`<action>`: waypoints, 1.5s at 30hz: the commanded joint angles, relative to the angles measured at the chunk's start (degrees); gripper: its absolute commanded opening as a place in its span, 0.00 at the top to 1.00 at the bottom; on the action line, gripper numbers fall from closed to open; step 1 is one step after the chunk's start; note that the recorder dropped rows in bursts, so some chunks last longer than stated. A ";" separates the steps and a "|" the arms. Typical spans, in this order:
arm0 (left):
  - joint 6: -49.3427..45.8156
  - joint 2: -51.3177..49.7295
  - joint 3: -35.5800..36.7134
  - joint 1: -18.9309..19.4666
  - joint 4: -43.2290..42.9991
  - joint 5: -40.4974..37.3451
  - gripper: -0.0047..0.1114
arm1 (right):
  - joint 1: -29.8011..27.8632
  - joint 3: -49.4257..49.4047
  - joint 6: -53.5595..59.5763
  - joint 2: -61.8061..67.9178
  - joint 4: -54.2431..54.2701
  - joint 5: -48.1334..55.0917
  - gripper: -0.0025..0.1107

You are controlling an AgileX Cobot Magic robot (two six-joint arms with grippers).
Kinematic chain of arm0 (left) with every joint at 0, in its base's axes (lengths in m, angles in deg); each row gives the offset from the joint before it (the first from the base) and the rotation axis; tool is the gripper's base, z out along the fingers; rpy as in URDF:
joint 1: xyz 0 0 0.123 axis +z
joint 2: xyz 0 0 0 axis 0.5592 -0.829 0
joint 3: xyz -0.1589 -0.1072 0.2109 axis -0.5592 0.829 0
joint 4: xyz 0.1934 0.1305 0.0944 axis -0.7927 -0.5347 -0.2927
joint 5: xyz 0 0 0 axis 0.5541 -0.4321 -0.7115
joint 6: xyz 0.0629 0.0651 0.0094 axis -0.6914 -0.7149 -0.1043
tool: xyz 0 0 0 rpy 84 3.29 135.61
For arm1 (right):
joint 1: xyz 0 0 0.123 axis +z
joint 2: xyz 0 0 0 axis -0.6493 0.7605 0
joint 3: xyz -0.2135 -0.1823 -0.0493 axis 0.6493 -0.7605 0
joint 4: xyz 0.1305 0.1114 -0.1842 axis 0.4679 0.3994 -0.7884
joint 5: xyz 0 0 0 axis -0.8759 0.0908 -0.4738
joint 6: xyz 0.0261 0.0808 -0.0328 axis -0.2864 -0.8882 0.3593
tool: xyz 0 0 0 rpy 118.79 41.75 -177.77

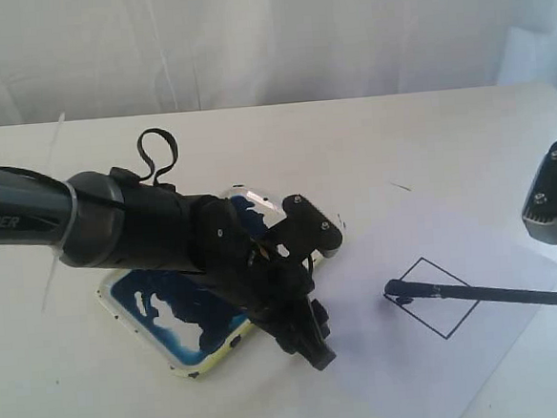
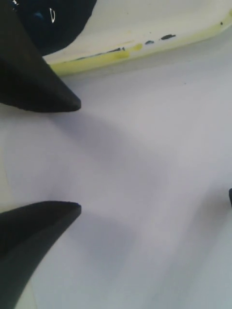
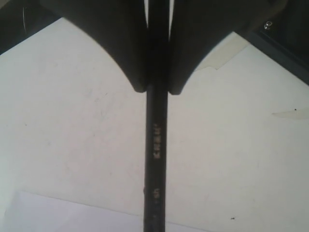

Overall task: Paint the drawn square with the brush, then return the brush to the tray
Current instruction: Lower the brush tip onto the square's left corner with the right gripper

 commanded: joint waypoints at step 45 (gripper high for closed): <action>1.21 -1.03 0.60 -0.26 0.15 -2.43 0.45 | -0.17 -2.14 2.29 -0.44 -5.81 1.62 0.98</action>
